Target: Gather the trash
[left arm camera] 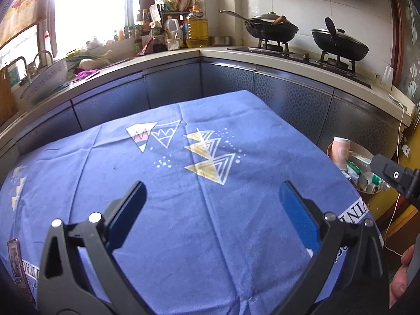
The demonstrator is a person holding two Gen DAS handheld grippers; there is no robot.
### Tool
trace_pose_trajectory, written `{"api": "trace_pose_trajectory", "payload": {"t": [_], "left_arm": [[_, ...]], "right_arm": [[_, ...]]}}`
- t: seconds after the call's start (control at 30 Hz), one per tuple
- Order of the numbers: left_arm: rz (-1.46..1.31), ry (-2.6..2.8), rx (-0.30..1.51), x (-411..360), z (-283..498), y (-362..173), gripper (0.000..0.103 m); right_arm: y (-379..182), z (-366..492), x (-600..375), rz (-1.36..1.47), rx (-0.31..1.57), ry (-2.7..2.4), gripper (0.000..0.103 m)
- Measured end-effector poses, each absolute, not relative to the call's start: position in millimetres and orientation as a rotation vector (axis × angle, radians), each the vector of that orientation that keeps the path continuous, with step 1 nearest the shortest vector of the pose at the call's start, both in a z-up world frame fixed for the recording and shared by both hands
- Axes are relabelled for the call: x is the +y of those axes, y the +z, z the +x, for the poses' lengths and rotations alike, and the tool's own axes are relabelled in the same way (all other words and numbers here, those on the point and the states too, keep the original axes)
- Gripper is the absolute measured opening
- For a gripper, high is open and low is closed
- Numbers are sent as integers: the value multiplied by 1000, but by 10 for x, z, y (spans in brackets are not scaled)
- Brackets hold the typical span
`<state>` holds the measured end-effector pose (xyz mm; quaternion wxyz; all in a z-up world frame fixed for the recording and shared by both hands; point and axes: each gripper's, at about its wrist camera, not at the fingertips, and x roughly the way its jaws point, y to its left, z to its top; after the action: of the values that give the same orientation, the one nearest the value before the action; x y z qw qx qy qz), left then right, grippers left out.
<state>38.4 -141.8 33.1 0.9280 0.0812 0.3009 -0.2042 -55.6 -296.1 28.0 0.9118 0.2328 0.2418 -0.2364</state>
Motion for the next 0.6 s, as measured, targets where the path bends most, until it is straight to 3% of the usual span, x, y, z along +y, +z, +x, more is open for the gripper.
{"api": "trace_pose_trajectory", "payload": {"t": [0.6], "left_arm": [[248, -511, 620, -1841, 202, 311, 97]], "right_arm": [[101, -896, -3213, 547, 520, -576, 91]]}}
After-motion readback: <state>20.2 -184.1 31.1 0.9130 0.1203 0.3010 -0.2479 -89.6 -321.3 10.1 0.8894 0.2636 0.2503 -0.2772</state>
